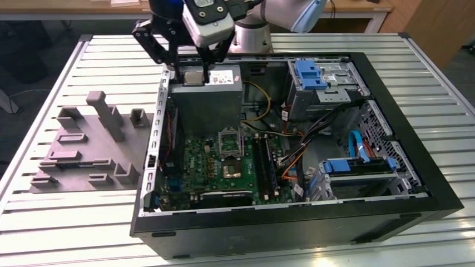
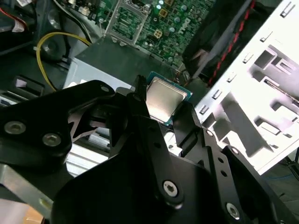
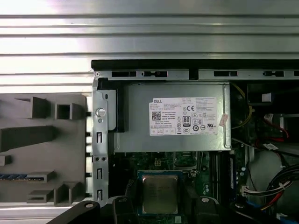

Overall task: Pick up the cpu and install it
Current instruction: 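Pick up the cpu and move it towards the insertion slot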

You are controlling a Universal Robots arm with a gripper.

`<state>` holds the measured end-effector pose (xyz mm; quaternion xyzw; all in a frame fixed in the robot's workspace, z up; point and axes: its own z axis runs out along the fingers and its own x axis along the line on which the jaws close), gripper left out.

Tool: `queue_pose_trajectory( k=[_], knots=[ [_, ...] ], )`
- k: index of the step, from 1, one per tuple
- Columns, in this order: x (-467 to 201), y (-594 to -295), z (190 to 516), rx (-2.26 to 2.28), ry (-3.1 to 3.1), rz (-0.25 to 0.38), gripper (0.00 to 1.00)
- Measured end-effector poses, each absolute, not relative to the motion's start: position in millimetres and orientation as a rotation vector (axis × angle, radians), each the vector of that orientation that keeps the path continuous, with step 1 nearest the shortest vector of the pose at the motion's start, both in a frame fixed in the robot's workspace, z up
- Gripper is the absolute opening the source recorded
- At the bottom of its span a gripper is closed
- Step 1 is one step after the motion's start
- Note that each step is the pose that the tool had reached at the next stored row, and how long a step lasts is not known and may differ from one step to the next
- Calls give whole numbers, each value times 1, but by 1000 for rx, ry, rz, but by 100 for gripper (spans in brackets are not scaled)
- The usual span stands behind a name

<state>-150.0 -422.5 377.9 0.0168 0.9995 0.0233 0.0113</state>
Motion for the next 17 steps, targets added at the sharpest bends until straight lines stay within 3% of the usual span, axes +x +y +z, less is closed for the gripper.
queue_pose_trajectory(
  k=[17],
  knots=[
    [-102, -422, 375, 53, 3118, 73, 47]
  ],
)
